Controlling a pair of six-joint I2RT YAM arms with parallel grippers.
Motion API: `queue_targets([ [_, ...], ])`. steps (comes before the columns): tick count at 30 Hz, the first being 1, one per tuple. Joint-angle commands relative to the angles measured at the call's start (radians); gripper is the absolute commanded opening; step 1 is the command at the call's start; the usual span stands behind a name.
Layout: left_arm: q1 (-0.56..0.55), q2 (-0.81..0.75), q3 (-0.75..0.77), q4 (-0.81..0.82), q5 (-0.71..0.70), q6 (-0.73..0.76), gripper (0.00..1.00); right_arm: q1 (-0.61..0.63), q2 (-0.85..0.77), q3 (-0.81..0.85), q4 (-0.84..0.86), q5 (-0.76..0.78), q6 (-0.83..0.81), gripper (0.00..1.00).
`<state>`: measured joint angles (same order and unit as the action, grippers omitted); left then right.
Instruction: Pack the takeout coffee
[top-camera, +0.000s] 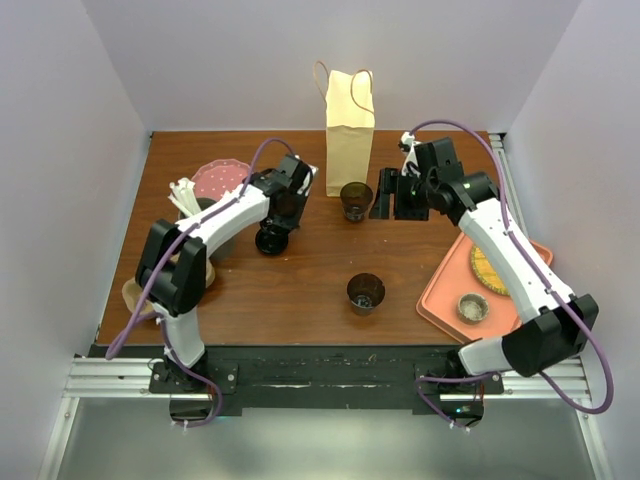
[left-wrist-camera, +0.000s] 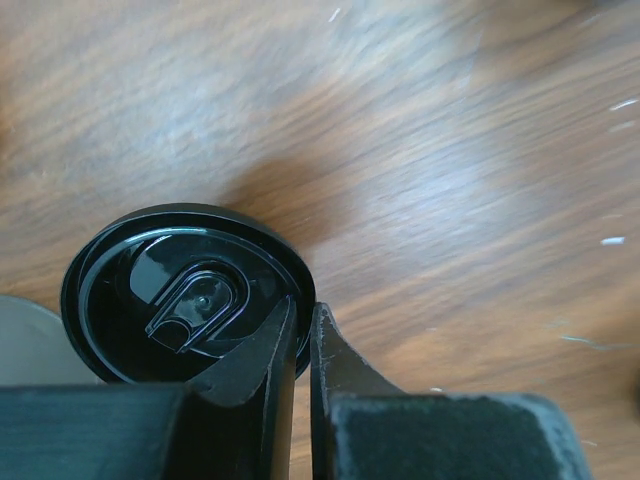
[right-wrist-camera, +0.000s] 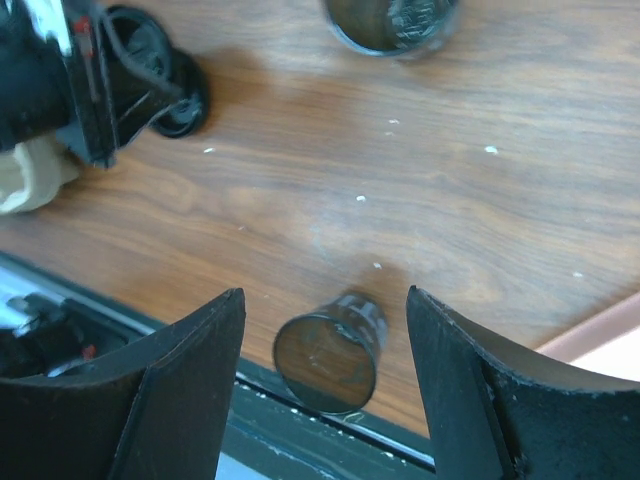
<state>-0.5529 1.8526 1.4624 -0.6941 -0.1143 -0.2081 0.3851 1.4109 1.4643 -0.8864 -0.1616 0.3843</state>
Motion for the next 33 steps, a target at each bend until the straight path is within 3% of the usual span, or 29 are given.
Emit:
queue_targets([
  [1, -0.004, -0.085, 0.088, -0.025, 0.192, -0.063, 0.02, -0.002, -0.134, -0.124, 0.260, -0.134, 0.007, 0.70],
  [6, -0.002, -0.202, 0.023, 0.126, 0.551, -0.177, 0.01, 0.000, -0.311, -0.367, 0.706, -0.272, -0.028, 0.65],
  [9, -0.004, -0.257, -0.066, 0.249, 0.796, -0.240, 0.01, -0.002, -0.449, -0.543, 0.985, -0.294, -0.137, 0.68],
  [10, -0.004, -0.269, -0.089, 0.281, 0.914, -0.257, 0.01, 0.000, -0.498, -0.623, 1.042, -0.329, -0.219, 0.68],
  [12, -0.002, -0.306, -0.170, 0.401, 1.017, -0.330, 0.00, 0.000, -0.523, -0.671, 1.110, -0.456, -0.373, 0.70],
  [16, -0.002, -0.360, -0.307, 0.678, 1.258, -0.503, 0.00, 0.005, -0.495, -0.604, 0.919, -0.642, -0.681, 0.70],
  [20, -0.004, -0.411, -0.445, 0.902, 1.351, -0.687, 0.01, 0.018, -0.487, -0.547, 0.784, -0.682, -0.821, 0.72],
  [24, -0.005, -0.408, -0.488, 0.938, 1.397, -0.708, 0.02, 0.109, -0.471, -0.490, 0.539, -0.595, -1.005, 0.71],
  [27, -0.005, -0.397, -0.494, 0.935, 1.438, -0.706, 0.02, 0.187, -0.486, -0.495, 0.483, -0.538, -1.055, 0.70],
  [33, -0.005, -0.379, -0.487, 0.929, 1.495, -0.708, 0.02, 0.213, -0.483, -0.487, 0.439, -0.533, -1.105, 0.70],
])
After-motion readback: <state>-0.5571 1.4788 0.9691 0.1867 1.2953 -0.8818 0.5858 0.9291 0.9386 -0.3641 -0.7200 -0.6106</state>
